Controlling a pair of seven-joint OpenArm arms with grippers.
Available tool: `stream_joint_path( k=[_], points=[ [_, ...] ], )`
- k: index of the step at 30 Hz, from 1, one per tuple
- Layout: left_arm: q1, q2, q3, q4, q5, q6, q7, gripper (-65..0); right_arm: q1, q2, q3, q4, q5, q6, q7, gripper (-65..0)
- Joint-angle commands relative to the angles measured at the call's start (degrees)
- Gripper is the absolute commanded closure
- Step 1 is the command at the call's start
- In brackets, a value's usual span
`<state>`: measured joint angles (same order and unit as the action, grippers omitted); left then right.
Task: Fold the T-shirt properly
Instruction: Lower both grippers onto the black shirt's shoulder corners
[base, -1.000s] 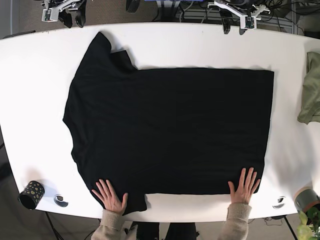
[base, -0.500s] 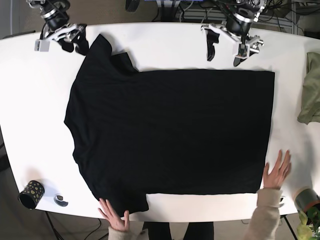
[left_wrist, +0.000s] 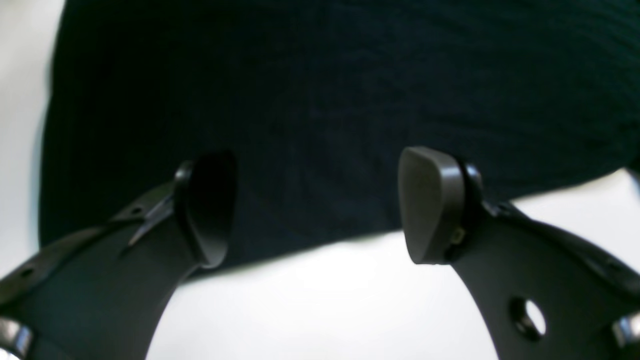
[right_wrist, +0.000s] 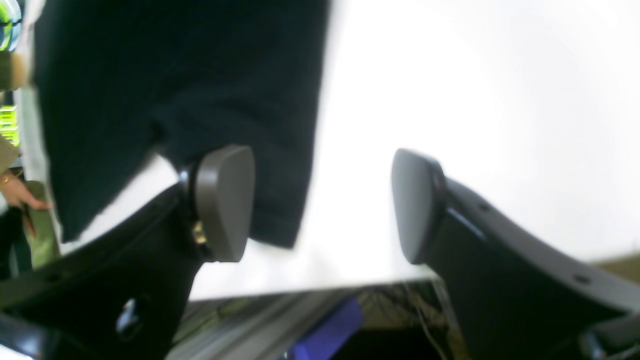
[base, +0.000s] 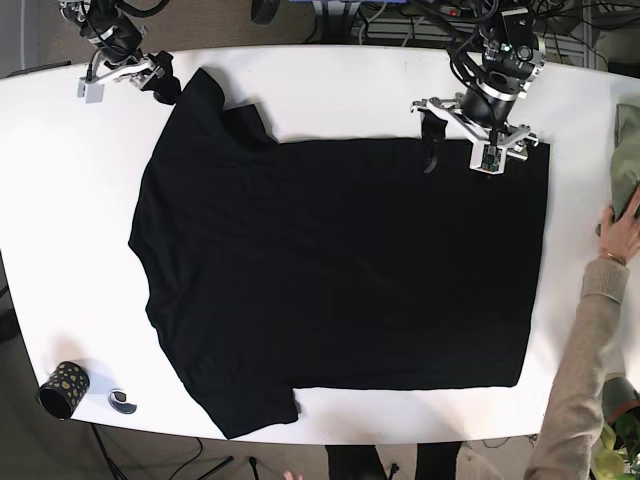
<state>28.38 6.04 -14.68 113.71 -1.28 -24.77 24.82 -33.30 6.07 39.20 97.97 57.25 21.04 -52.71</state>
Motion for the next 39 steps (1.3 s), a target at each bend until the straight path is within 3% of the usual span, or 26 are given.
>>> stream_joint_path(
  k=[1, 7, 12, 18, 22, 28, 34, 39],
  points=[
    [-0.21, -0.2, -1.02, 1.15, -0.61, 0.2, -0.25, -47.1, -0.15, 0.48, -0.04, 0.88, 1.51, 0.72, 0.62, -41.7],
    [-0.12, -0.02, -1.1, 1.15, -0.61, 0.2, -0.16, -47.1, -0.33, 0.4, -0.12, 0.8, 1.51, 0.72, -1.93, -41.7],
    [-0.12, -0.11, -1.19, 0.97, -0.52, 0.2, -0.16, -47.1, -0.15, -1.45, -0.3, 0.8, 1.43, 0.72, -5.62, -41.5],
    [0.06, -0.11, -1.19, 0.97, -0.52, 0.2, -0.16, -47.1, -0.15, -1.19, -4.69, -0.79, 0.2, 0.37, -5.71, -41.5],
    [0.23, -0.11, -1.28, 1.15, -0.52, 0.2, -0.16, -47.1, 0.29, -1.54, -5.05, -1.49, -2.79, 0.63, -5.71, -41.5],
    [0.15, 0.15, -4.09, 1.15, -0.7, 0.2, -0.16, -47.1, 1.61, -1.63, -5.13, -1.58, -3.41, 0.72, -5.71, -41.4],
    [-0.12, -0.29, -8.49, 0.79, -9.14, 0.12, -0.16, -47.1, 2.66, -1.54, -5.13, -1.67, -3.41, 0.72, -5.71, -41.4],
    [-0.12, -2.22, -9.28, 0.79, -10.63, 0.2, -0.16, -47.1, 2.75, -1.54, -5.22, -1.67, -3.41, 0.72, -5.71, -41.4]
  ],
)
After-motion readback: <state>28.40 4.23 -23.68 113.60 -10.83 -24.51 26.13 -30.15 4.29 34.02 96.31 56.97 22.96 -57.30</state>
